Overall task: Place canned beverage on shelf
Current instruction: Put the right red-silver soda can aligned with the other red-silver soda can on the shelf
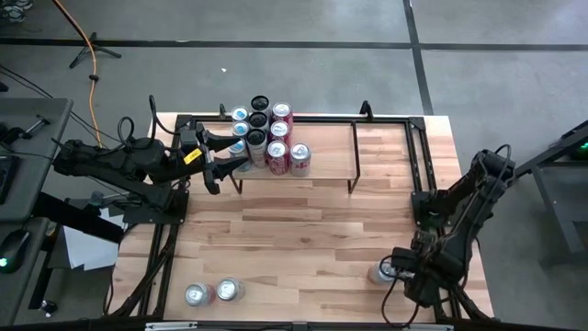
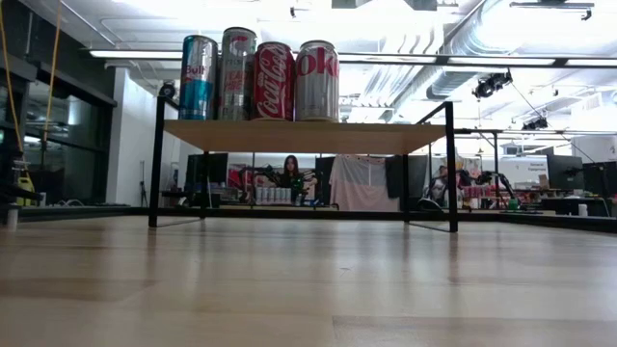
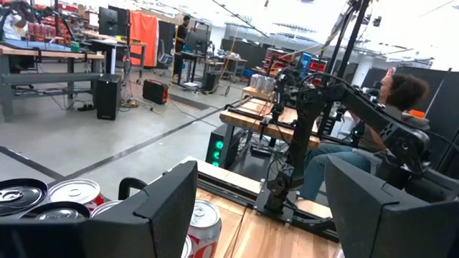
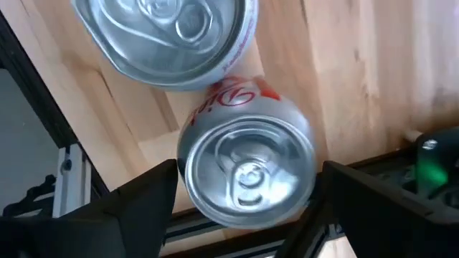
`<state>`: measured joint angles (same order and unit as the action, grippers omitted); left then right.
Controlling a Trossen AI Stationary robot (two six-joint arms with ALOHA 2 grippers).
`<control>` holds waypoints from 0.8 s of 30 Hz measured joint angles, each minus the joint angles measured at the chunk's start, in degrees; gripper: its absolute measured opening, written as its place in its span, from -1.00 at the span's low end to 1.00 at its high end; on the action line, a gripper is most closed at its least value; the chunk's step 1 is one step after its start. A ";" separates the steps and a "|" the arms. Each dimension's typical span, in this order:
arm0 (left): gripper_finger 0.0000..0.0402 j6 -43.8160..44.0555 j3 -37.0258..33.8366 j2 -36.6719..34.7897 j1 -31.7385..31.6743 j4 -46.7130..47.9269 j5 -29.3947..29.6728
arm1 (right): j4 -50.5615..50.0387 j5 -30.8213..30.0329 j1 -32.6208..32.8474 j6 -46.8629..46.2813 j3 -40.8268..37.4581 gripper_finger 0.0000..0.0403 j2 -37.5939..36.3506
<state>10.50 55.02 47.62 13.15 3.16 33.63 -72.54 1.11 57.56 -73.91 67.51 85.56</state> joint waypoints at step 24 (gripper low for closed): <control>0.20 -0.07 0.00 0.00 0.02 0.00 0.01 | 10.21 2.16 -1.32 -0.71 -6.94 0.42 -1.44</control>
<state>10.43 55.02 47.62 13.16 3.16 33.64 -62.33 3.27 56.24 -74.62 60.57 84.12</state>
